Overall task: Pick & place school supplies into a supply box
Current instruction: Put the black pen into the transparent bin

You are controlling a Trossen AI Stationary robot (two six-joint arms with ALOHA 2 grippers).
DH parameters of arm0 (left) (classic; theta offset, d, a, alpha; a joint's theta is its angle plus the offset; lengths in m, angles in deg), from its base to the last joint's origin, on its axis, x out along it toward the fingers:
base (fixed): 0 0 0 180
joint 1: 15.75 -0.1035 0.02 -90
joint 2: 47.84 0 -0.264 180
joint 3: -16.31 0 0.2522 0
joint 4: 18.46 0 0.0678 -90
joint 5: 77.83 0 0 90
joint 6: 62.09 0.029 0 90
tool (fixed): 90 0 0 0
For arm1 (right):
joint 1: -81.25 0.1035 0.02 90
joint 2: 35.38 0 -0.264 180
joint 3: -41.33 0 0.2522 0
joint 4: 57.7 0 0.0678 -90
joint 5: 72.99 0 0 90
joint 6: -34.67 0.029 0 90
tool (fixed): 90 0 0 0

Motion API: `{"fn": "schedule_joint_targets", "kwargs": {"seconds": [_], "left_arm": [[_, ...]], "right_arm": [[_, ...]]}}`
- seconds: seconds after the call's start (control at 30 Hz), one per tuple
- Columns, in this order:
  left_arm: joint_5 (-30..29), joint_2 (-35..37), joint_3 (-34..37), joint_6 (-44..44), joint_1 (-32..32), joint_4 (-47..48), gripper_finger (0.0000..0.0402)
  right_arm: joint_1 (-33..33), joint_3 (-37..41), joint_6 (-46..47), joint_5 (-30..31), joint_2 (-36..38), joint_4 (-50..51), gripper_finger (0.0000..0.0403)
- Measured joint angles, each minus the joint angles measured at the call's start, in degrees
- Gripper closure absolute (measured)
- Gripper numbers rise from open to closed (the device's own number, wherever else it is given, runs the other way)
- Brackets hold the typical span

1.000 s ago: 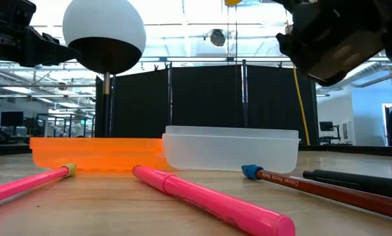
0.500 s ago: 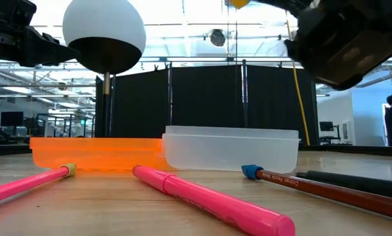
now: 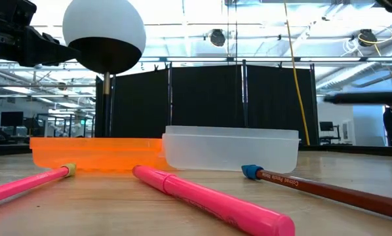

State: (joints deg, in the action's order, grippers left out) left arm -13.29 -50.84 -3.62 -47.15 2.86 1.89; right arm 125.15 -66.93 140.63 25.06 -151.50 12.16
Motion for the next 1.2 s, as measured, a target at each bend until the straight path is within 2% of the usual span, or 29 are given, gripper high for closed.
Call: {"fn": "schedule_joint_targets", "kwargs": {"seconds": [0.2, 0.3, 0.37, 0.6, 0.77, 0.9, 1.2], "left_arm": [[0.0, 0.0, 0.0, 0.2, 0.0, -0.5, 0.0355], [0.0, 0.0, 0.0, 0.3, 0.0, -0.5, 0.0355], [0.0, 0.0, 0.0, 0.3, 0.0, -0.5, 0.0355], [0.0, 0.0, 0.0, 1.1, 0.0, -0.4, 0.0355], [0.0, 0.0, 0.0, 1.1, 0.0, -0.4, 0.0355], [0.0, 0.0, 0.0, 1.1, 0.0, -0.4, 0.0355], [-0.1, 0.0, 0.0, 1.1, 0.0, -0.3, 0.0355]], "right_arm": [[-6.0, -0.2, -5.1, 15.0, 5.1, 0.3, 0.0384], [-10.1, -0.2, -10.2, 19.5, 7.2, -1.3, 0.0384], [-13.0, -0.3, -13.8, 20.2, 8.3, -2.2, 0.0382], [-23.4, 2.2, -21.3, 12.2, 8.8, -8.3, 0.0382], [-28.4, 10.6, -20.7, 7.1, 8.7, -22.4, 0.0384], [-29.7, 14.9, -20.1, 2.5, 8.7, -30.2, 0.0384], [-28.8, 19.2, -14.0, -0.8, 8.5, -30.1, 0.0384]]}}
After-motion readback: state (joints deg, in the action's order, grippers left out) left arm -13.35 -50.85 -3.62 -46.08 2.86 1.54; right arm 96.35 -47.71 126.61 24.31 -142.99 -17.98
